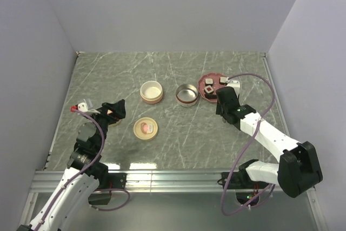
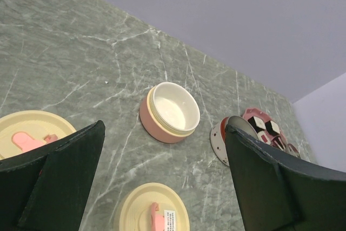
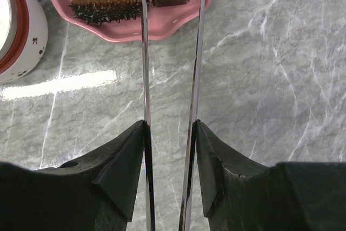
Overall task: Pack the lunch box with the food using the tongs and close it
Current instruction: Pick up the food using the clamp
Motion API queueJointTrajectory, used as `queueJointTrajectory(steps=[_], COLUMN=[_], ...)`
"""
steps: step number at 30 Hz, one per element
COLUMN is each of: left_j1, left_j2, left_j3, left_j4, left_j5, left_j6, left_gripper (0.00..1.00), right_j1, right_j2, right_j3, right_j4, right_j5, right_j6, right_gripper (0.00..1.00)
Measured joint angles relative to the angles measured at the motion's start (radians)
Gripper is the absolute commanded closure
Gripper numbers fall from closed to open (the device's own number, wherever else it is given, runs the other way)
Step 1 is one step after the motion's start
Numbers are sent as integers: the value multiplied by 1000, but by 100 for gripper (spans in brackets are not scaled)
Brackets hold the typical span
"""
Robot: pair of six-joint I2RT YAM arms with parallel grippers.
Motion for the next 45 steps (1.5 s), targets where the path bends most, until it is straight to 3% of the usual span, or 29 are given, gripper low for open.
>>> queueJointTrajectory(steps=[9,14,17,21,24,45], left_j1=[0,0,0,0,0,0], left_j2=[0,-1,-2,-3,-3,-3], left_j3=[0,0,0,0,0,0], left_j4=[0,-1,-1,-1,-1,-1], left_j5=[0,0,0,0,0,0], left_j6=[0,0,0,0,0,0], left_gripper=[0,0,1,0,1,1], right_j1=[2,2,2,2,2,9], right_j2=[-23,-16,6,24,27,-50], right_j3=[0,1,1,1,3,39], right_j4=[0,-1,-4,-13,-16,-39], right_j5=[-9,-16,-21,-23,-22,8], right_j6=[0,0,-5,-8,-8,-12], right_gripper=[50,55,67,90,98,100])
